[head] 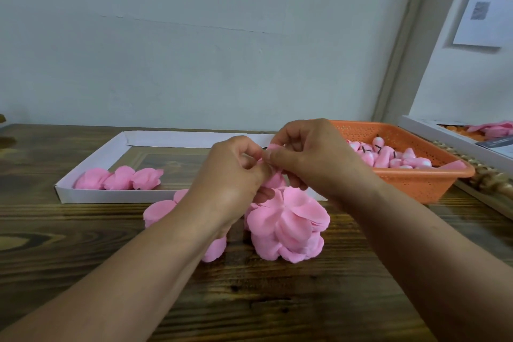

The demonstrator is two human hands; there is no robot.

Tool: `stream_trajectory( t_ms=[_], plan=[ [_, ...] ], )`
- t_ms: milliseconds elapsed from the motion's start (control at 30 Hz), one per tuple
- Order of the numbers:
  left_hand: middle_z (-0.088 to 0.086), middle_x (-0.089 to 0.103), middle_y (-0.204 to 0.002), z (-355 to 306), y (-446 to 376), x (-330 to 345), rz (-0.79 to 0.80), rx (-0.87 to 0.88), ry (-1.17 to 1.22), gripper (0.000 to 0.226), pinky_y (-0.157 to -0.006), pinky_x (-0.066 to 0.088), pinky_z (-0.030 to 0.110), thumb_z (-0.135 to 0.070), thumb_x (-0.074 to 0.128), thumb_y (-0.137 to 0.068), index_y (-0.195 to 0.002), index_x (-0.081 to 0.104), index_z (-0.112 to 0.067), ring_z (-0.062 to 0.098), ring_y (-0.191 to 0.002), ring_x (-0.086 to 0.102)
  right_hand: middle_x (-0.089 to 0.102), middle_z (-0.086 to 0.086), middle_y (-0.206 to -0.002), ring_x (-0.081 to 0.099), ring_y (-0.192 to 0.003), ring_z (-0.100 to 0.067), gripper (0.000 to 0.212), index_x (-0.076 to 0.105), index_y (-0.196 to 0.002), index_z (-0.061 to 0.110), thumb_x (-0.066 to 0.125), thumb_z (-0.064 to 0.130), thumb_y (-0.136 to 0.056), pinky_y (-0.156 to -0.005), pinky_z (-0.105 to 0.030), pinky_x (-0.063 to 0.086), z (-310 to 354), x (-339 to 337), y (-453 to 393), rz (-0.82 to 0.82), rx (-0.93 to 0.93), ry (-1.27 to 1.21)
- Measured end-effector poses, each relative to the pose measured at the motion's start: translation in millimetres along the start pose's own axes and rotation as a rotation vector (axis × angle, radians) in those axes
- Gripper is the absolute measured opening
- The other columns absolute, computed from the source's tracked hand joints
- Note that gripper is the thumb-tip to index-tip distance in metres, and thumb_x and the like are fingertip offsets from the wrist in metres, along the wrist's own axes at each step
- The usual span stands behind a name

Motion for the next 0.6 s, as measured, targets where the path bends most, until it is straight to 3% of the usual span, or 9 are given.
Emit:
stream_trajectory(
  t_ms=[167, 267, 367, 467, 533, 600],
  plan=[
    [0.003, 0.070, -0.060, -14, -3, 0, 0.025, 0.054, -0.050, 0.013, -0.052, 0.055, 0.027, -0.004, 0.063, -0.088, -0.080, 0.056, -0.012, 0.016, -0.050, 0.065, 0.055, 0.009, -0.040, 0.047, -0.036, -0.004, 0.027, 0.060, -0.059, 0.019, 0.066, 0.006, -0.081, -0.042, -0.021, 0.039, 13, -11, -1, -0.080, -0.084, 0.086],
    [0.002, 0.071, -0.063, -13, -3, 5, 0.100, 0.011, -0.013, 0.008, -0.052, 0.056, 0.024, -0.004, 0.062, -0.089, -0.086, 0.059, -0.011, 0.014, -0.053, 0.066, 0.052, 0.012, -0.038, 0.046, -0.036, -0.003, 0.028, 0.059, -0.059, 0.018, 0.065, 0.004, -0.082, -0.039, -0.016, 0.036, 14, -17, 0, -0.120, -0.099, 0.090],
    [0.005, 0.073, -0.076, -3, -2, 8, 0.156, -0.117, 0.097, 0.011, -0.053, 0.056, 0.023, -0.005, 0.057, -0.092, -0.091, 0.063, -0.014, 0.015, -0.059, 0.068, 0.050, 0.008, -0.037, 0.041, -0.034, -0.005, 0.029, 0.059, -0.058, 0.017, 0.065, 0.002, -0.082, -0.038, -0.018, 0.034, 5, -21, 2, -0.139, -0.064, 0.057],
    [0.010, 0.071, -0.093, 8, -2, 5, 0.078, -0.201, 0.177, 0.010, -0.058, 0.057, 0.026, -0.011, 0.054, -0.095, -0.095, 0.064, -0.013, 0.018, -0.065, 0.069, 0.050, 0.003, -0.041, 0.039, -0.033, -0.007, 0.025, 0.061, -0.061, 0.012, 0.065, 0.002, -0.084, -0.037, -0.018, 0.032, -4, -25, 3, -0.142, -0.022, -0.009],
    [0.010, 0.070, -0.101, 16, -5, -4, -0.010, -0.203, 0.159, 0.011, -0.066, 0.058, 0.028, -0.023, 0.057, -0.094, -0.094, 0.064, -0.015, 0.018, -0.074, 0.069, 0.050, 0.005, -0.037, 0.039, -0.030, -0.006, 0.023, 0.061, -0.063, 0.009, 0.064, 0.001, -0.084, -0.036, -0.015, 0.032, -9, -26, 3, -0.134, 0.001, -0.074],
    [0.005, 0.070, -0.111, 18, -11, 2, 0.111, -0.166, 0.037, 0.033, -0.088, 0.054, 0.037, -0.046, 0.063, -0.084, -0.102, 0.066, -0.018, 0.017, -0.097, 0.066, 0.050, 0.004, -0.036, 0.039, -0.029, -0.006, 0.023, 0.060, -0.062, 0.007, 0.064, -0.001, -0.084, -0.036, -0.014, 0.031, -11, -24, 2, -0.083, 0.012, -0.112]
  ],
)
Point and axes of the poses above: each hand's wrist, its own y-axis away from the middle knuckle, its own x-axis out of the palm, z = x × y, the point moved 10 cm from there along -y, towards the middle knuckle
